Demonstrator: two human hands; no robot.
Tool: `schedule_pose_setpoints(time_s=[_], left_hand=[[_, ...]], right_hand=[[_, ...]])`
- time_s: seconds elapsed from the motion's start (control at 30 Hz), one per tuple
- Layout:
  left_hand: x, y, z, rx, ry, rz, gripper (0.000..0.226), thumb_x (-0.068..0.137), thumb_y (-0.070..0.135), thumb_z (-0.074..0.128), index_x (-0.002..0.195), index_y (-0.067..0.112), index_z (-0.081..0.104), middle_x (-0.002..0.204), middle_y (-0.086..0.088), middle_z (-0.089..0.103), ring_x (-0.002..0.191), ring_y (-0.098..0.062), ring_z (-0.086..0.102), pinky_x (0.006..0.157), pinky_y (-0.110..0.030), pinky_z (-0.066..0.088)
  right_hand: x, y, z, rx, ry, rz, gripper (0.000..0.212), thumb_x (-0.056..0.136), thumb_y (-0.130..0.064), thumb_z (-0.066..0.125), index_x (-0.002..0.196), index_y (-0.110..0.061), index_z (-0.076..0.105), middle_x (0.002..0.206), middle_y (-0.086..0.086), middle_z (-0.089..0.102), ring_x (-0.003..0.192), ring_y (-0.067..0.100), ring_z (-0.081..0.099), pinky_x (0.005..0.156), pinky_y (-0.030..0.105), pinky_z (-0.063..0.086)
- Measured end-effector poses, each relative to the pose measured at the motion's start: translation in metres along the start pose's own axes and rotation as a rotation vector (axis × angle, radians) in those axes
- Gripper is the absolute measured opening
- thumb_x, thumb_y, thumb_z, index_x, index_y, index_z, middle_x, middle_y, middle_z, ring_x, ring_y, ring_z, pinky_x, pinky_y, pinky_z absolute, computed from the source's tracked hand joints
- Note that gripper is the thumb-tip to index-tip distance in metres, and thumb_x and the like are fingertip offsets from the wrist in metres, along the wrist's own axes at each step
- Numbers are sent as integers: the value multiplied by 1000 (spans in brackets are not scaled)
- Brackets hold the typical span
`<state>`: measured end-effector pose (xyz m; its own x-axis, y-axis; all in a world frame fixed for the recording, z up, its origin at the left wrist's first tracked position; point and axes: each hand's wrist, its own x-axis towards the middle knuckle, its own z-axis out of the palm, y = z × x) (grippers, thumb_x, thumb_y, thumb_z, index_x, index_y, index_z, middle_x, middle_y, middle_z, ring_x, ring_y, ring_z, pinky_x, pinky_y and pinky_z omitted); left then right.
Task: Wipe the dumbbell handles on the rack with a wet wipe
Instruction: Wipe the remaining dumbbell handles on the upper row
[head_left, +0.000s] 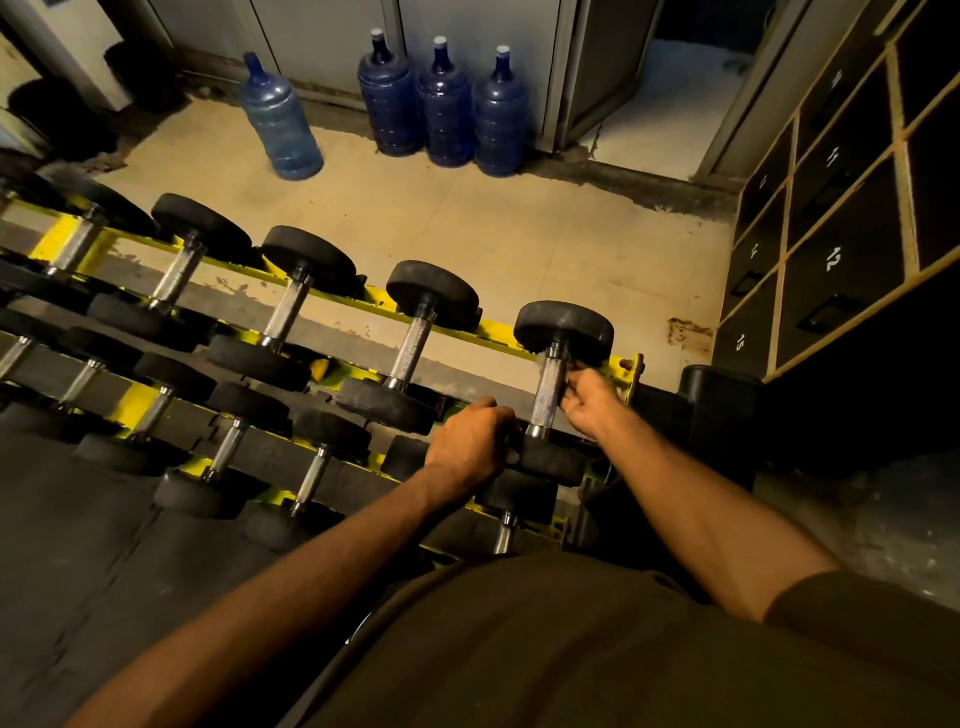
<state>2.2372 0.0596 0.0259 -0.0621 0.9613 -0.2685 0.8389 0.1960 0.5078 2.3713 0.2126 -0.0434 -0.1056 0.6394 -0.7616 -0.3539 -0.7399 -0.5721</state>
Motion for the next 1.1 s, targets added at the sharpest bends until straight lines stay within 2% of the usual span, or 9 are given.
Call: schedule_pose_setpoints(time_s=[0.07,0.27,0.33,0.43,0.57,0.67,0.77,0.93,1.1], left_hand=[[-1,-2,1,-9,8,-2,34,85,20,77,117,20,67,121,-1,57,108,-20,57,89,-39,55],[-2,-1,0,-20,29,1,31,86,16,74,116,19,69,117,-1,57,104,-22,58,85,-39,55],[-2,-1,0,-28,33,1,30,86,14,73,116,19,69,117,-1,57,103,-21,58,83,-35,54],[-3,0,1,-30,45,-7,31,85,13,74,116,20,69,116,-1,58,102,-21,58,83,-35,54],[-3,0,3,-40,45,-24,29,86,14,73,114,21,69,115,1,57,102,-20,59,84,-40,57],[-3,0,3,-53,38,-37,32,83,15,77,114,22,69,115,2,57,103,-19,58,82,-35,54],[-3,0,3,-59,30,-52,34,81,18,79,114,22,69,114,2,57,102,-19,58,84,-37,54],[-5,1,3,-61,31,-47,32,82,16,77,113,20,69,114,1,57,101,-21,59,83,-39,55],[-5,1,2,-60,31,-42,33,83,15,76,114,21,69,113,0,57,101,-22,59,82,-39,54]], right_hand=[[-5,5,-3,-48,-3,-18,25,97,3,49,105,-14,65,119,12,67,111,25,65,101,43,50],[-28,14,-43,-604,-16,-19,10,84,-4,74,91,-11,74,104,11,72,93,22,70,66,31,59],[-37,15,-42,-819,-12,-226,8,81,-8,78,84,-14,74,95,6,73,87,17,69,66,27,58],[-49,14,-37,-1116,-75,-782,9,82,-14,79,90,-13,76,86,-4,71,82,6,66,71,18,53],[-35,4,-38,-1463,-285,-1303,15,83,-8,76,98,-6,76,97,5,72,90,17,64,78,30,56],[-24,-13,-20,-1781,-194,-1502,18,84,-11,75,101,-9,76,97,7,74,83,23,65,70,34,55],[-30,-21,11,-2143,-29,-1364,19,93,-20,65,110,-16,72,101,3,72,87,23,68,71,30,51],[-49,-9,61,-2578,52,-947,22,96,-19,59,114,-14,70,103,4,70,91,25,69,66,32,49],[-49,1,69,-2673,-187,-550,26,94,-22,61,117,-10,65,113,6,66,104,26,61,76,39,47]])
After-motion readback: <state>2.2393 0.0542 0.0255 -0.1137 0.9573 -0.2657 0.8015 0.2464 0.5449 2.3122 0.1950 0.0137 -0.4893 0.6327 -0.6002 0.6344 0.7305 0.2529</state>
